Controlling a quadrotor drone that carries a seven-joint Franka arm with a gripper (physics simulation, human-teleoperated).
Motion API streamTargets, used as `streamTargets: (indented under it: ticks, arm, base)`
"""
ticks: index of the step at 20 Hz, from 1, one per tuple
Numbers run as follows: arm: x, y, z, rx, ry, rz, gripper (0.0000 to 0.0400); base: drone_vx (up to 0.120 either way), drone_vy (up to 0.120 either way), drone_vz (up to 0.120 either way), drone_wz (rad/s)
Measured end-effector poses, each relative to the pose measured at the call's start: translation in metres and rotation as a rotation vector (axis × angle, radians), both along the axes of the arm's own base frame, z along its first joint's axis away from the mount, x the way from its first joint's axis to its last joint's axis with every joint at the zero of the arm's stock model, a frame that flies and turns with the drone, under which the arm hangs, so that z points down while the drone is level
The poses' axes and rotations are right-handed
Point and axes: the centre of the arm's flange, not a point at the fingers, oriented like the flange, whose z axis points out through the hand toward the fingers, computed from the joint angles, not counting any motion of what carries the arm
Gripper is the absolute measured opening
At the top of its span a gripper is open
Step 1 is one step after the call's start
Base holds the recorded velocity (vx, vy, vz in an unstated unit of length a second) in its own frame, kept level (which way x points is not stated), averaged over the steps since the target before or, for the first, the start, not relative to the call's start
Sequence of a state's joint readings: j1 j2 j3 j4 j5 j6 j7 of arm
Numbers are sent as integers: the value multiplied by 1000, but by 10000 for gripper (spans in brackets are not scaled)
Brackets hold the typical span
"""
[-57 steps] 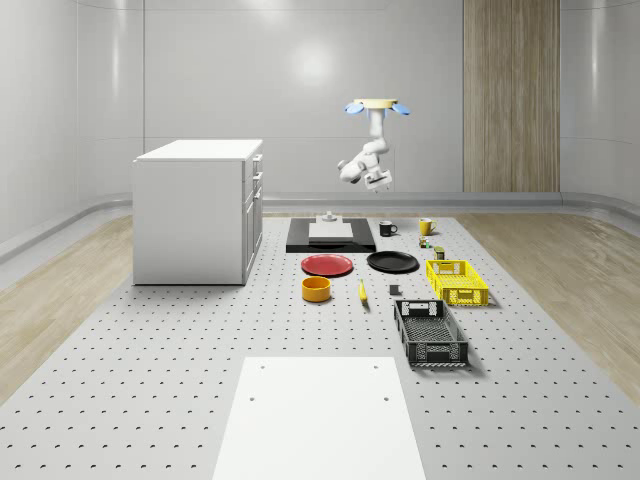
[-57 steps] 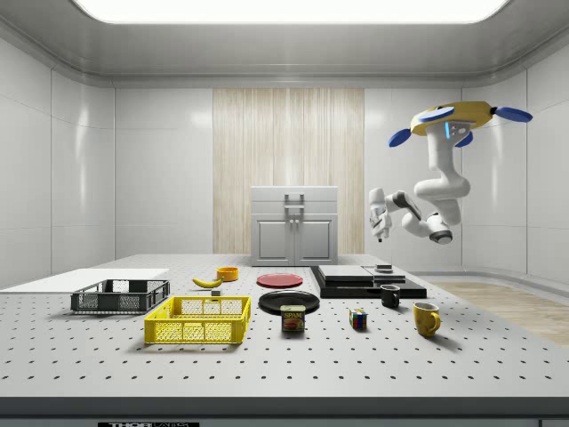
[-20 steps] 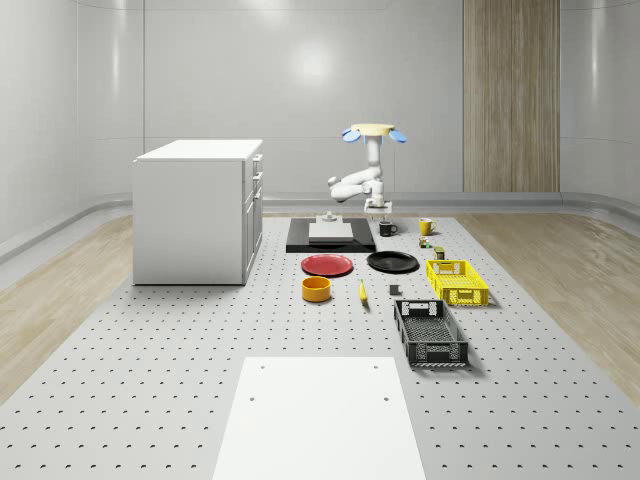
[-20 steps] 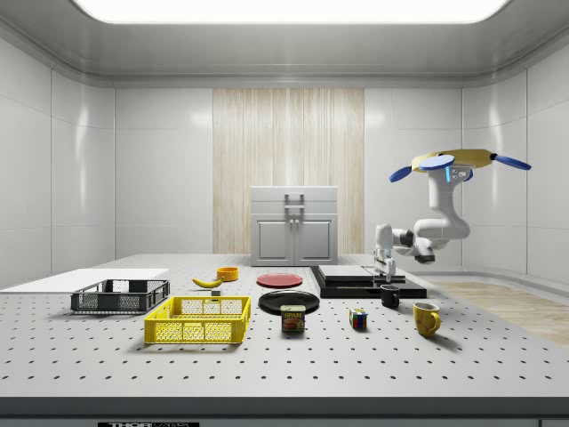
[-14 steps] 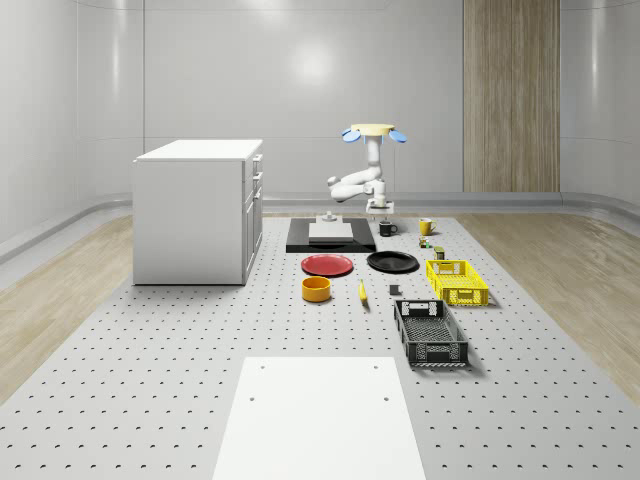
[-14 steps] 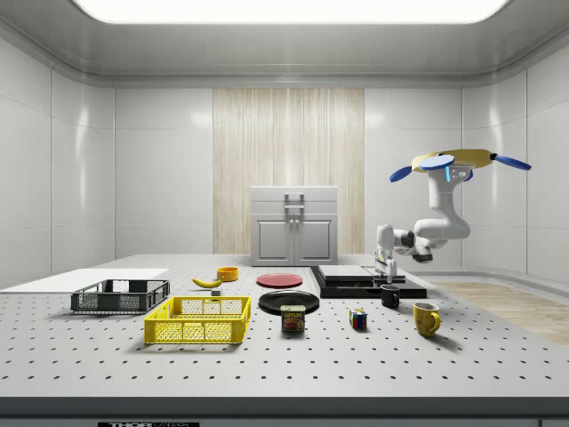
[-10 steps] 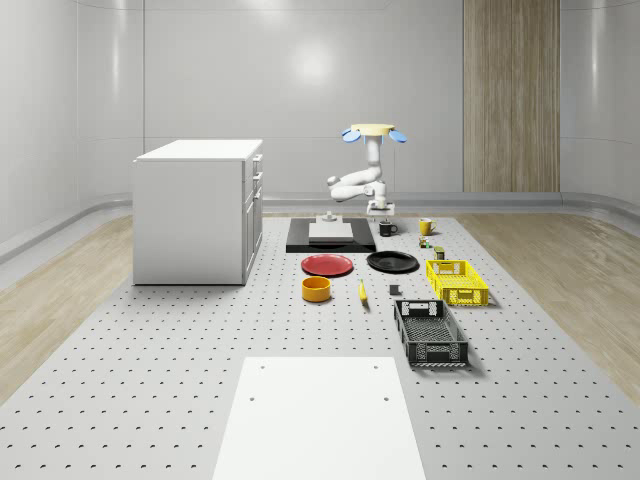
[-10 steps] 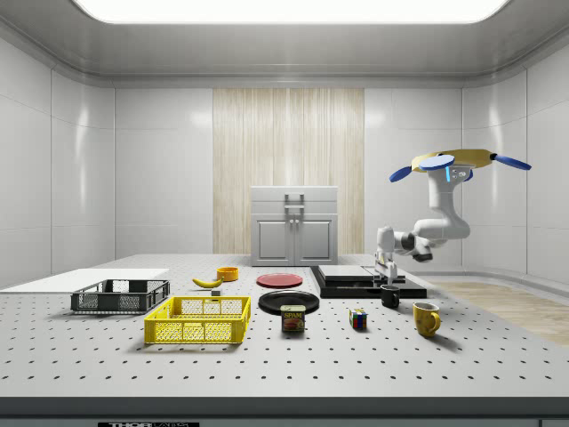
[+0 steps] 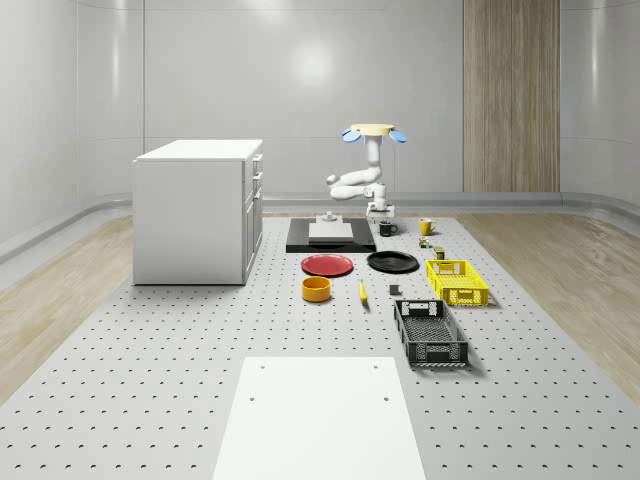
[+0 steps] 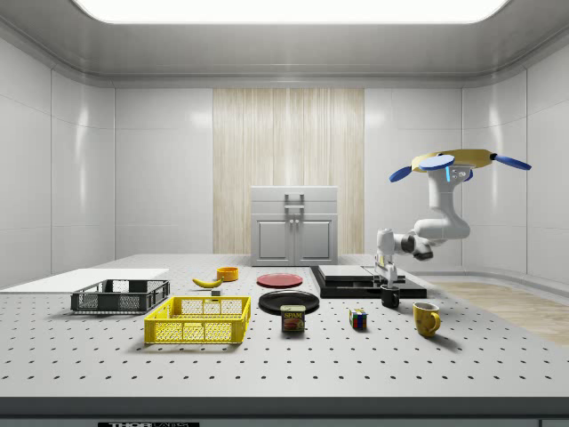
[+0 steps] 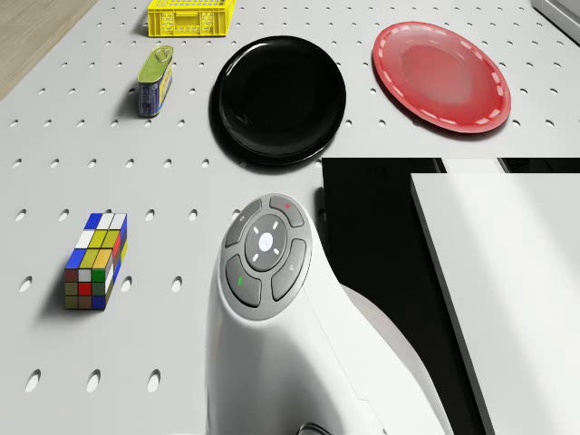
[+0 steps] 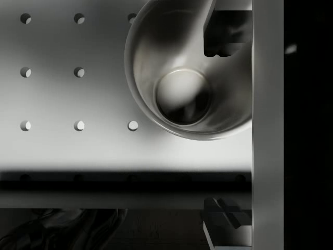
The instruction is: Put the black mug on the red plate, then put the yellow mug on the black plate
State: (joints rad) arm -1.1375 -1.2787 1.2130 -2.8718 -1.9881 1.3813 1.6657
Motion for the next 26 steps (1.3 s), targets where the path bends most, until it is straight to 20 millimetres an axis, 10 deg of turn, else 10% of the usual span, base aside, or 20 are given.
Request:
streamTargets:
  ticks: [19, 26]
  arm:
    - [-6, 2, 15, 0, 0, 0, 400]
    - [-6, 2, 17, 0, 0, 0, 170]
  base:
    - [0, 0, 0, 0]
    - [0, 0, 0, 0]
